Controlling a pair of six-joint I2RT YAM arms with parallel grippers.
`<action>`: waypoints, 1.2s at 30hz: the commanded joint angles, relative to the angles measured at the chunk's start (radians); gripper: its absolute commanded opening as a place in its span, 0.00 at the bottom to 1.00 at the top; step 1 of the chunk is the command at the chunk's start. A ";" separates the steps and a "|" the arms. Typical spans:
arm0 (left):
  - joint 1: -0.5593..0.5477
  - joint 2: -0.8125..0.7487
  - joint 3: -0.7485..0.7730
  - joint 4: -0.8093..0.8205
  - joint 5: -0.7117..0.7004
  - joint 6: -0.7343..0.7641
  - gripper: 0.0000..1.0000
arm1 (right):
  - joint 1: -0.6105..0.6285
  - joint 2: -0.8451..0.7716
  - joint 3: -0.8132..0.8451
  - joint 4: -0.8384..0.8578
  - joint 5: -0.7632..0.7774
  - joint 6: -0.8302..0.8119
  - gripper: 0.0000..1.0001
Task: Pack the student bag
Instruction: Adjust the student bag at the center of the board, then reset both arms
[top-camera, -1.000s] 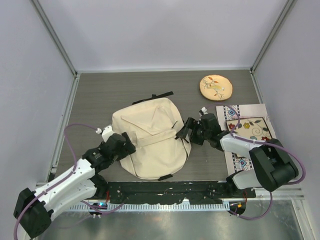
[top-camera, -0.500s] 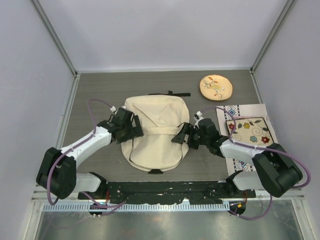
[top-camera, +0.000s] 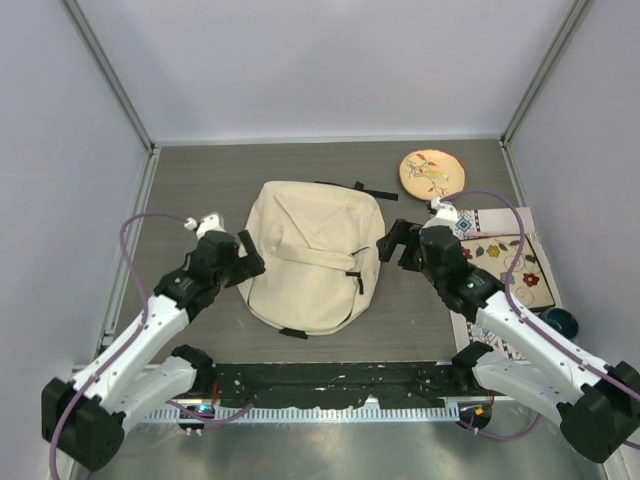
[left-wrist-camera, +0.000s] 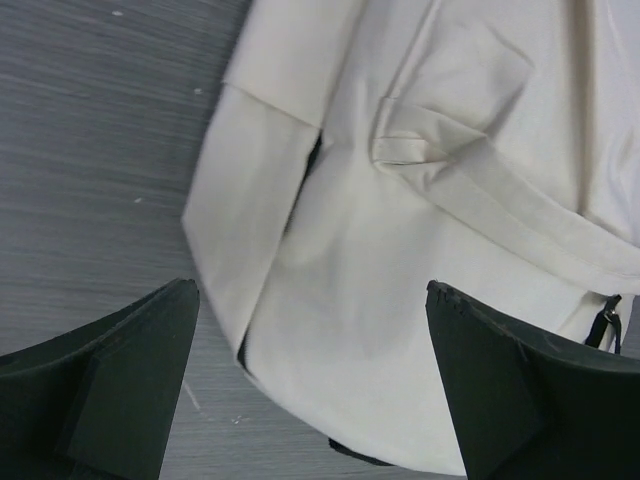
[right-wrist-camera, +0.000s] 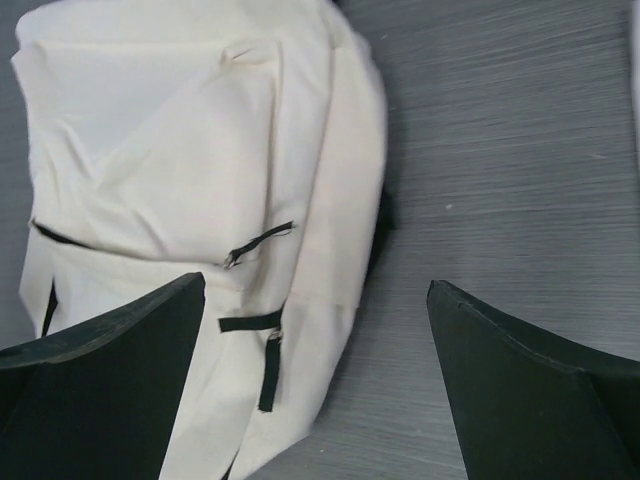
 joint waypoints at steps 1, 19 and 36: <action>0.063 -0.177 -0.083 -0.027 -0.117 -0.016 1.00 | -0.039 -0.069 0.004 -0.086 0.247 -0.062 0.99; 0.212 -0.059 -0.039 -0.087 -0.140 -0.017 1.00 | -0.289 0.109 -0.011 -0.020 0.442 0.001 1.00; 0.212 -0.172 -0.077 -0.087 -0.183 -0.019 1.00 | -0.281 0.158 -0.359 0.841 0.514 -0.488 1.00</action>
